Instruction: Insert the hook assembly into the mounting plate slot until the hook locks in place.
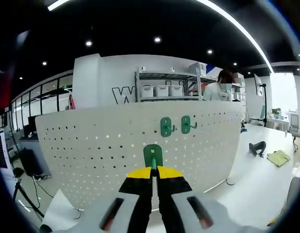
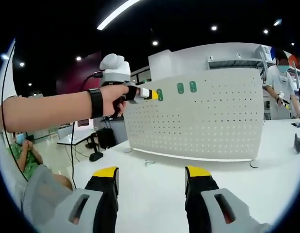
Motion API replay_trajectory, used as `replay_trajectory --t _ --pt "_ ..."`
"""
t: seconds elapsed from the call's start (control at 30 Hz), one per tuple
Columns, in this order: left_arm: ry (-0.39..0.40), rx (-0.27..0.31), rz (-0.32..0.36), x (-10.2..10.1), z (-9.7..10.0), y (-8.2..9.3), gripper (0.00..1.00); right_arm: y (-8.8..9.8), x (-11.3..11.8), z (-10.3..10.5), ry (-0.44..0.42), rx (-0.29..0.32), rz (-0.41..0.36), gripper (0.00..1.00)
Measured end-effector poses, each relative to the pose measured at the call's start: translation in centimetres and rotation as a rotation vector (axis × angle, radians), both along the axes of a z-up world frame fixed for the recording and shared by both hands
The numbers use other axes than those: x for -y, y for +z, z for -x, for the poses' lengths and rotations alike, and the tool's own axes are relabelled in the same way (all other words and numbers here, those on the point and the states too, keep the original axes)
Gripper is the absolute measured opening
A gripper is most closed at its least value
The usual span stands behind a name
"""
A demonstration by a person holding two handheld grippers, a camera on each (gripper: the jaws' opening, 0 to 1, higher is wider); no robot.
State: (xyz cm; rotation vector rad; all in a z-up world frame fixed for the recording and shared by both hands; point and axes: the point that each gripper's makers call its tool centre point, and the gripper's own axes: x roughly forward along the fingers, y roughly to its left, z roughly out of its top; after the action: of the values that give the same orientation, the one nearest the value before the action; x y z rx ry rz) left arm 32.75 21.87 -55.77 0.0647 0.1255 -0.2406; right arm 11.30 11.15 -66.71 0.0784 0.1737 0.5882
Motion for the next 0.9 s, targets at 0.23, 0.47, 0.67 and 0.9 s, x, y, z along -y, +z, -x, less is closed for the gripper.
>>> replay_trajectory --t 0.23,0.47,0.67,0.9 --pt "0.015 0.004 -0.004 0.0 -1.4 0.6 0.02 -0.2 0.6 -0.1 -0.011 -0.006 -0.009 0.55" --pt "0.017 0.007 -0.026 0.2 -2.7 0.8 0.02 -0.3 1.2 -0.1 -0.021 -0.014 -0.012 0.56" --pt "0.018 0.021 -0.032 0.3 -3.1 0.9 0.02 -0.5 1.5 -0.2 -0.026 -0.015 0.003 0.59" --pt "0.013 0.016 -0.063 0.6 -4.2 0.9 0.02 -0.7 1.6 -0.3 -0.029 -0.029 0.008 0.59"
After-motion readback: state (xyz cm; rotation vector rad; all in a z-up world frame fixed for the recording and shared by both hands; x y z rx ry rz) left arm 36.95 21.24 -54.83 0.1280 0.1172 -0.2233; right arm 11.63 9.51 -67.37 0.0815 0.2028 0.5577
